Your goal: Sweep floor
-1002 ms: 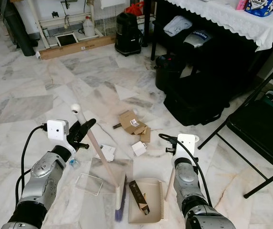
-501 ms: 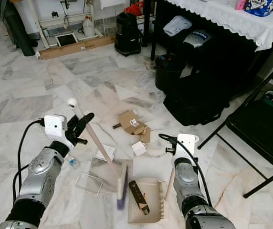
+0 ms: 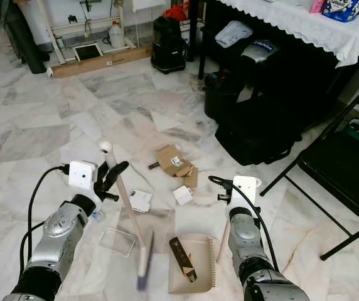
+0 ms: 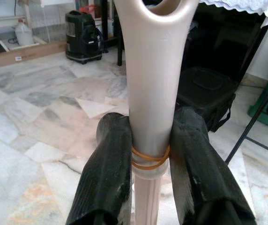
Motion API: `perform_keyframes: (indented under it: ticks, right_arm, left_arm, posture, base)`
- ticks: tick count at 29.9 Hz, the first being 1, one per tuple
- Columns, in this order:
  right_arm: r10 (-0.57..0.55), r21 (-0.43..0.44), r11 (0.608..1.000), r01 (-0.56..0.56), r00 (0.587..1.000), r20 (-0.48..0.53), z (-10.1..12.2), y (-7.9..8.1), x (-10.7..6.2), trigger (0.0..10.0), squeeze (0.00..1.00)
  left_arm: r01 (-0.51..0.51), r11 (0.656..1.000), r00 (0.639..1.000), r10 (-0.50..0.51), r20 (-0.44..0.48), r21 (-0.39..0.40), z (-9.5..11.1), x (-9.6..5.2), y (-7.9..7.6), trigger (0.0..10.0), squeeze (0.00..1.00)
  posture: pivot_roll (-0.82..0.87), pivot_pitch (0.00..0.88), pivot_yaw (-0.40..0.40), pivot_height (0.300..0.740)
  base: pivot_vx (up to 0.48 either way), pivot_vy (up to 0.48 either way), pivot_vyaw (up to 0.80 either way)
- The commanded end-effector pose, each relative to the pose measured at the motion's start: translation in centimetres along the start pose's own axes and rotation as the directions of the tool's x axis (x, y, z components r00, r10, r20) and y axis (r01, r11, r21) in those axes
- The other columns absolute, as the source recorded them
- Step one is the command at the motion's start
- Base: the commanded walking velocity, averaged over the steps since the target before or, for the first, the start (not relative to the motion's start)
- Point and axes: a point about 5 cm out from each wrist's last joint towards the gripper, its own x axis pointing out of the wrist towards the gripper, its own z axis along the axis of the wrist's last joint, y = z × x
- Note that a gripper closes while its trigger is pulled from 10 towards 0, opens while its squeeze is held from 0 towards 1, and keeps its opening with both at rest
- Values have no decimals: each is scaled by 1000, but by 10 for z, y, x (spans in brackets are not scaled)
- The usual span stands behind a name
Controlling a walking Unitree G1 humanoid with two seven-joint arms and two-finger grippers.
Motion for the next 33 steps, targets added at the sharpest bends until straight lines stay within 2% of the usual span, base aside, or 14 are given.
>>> perform_keyframes:
  ticks: [1,8,10,12,18,22,25,28,29,30,33]
  right_arm:
    - [12,4,1000,-12,1000,4,1,2,0,10000,0]
    - [14,7,1000,-14,1000,7,1,2,0,10000,0]
    - [17,9,1000,-17,1000,6,1,3,0,10000,0]
    - [19,10,1000,-19,1000,6,1,3,0,10000,0]
    - [25,12,1000,-25,1000,5,1,4,0,10000,0]
    - [27,13,1000,-27,1000,6,1,5,0,10000,0]
    - [28,13,1000,-28,1000,7,2,5,0,10000,0]
    - [28,14,1000,-28,1000,8,2,5,0,10000,0]
    - [28,18,999,-29,999,18,5,5,1,10000,0]
    - [28,18,999,-29,999,18,5,5,1,10000,0]
    - [22,53,998,-24,999,45,11,5,3,10000,0]
  left_arm:
    - [-17,999,1000,18,19,-31,2,1,3,10000,0]
    - [-23,995,1000,25,12,-97,-1,2,2,10000,0]
    - [-29,986,999,31,15,-164,-3,3,3,10000,0]
    - [-29,982,999,32,13,-188,-3,3,3,10000,0]
    - [14,963,999,-22,-27,-270,-9,3,-1,10000,0]
    - [47,953,998,-58,-27,-298,-8,3,-3,10000,0]
    - [46,958,999,-52,-12,-282,-4,3,-1,10000,0]
    - [5,969,1000,1,23,-248,4,4,5,10000,0]
    - [-58,977,994,76,81,-203,18,6,13,10000,0]
    - [-58,977,994,76,81,-203,18,6,13,10000,0]
    - [-88,992,980,102,170,-85,38,7,16,10000,0]
  posture:
    - [32,92,-28,740]
    - [32,92,-28,740]
    - [30,92,-26,740]
    - [30,92,-26,740]
    - [32,89,-25,740]
    - [32,87,-23,740]
    - [32,87,-23,740]
    - [33,75,-23,740]
    - [34,66,-21,740]
    - [34,66,-21,740]
    - [35,60,-23,740]
  base:
    - [0,0,0]
    - [0,0,0]
    - [0,0,0]
    - [0,0,0]
    - [0,0,0]
    - [0,0,0]
    - [0,0,0]
    - [0,0,0]
    - [0,0,0]
    - [0,0,0]
    - [0,0,0]
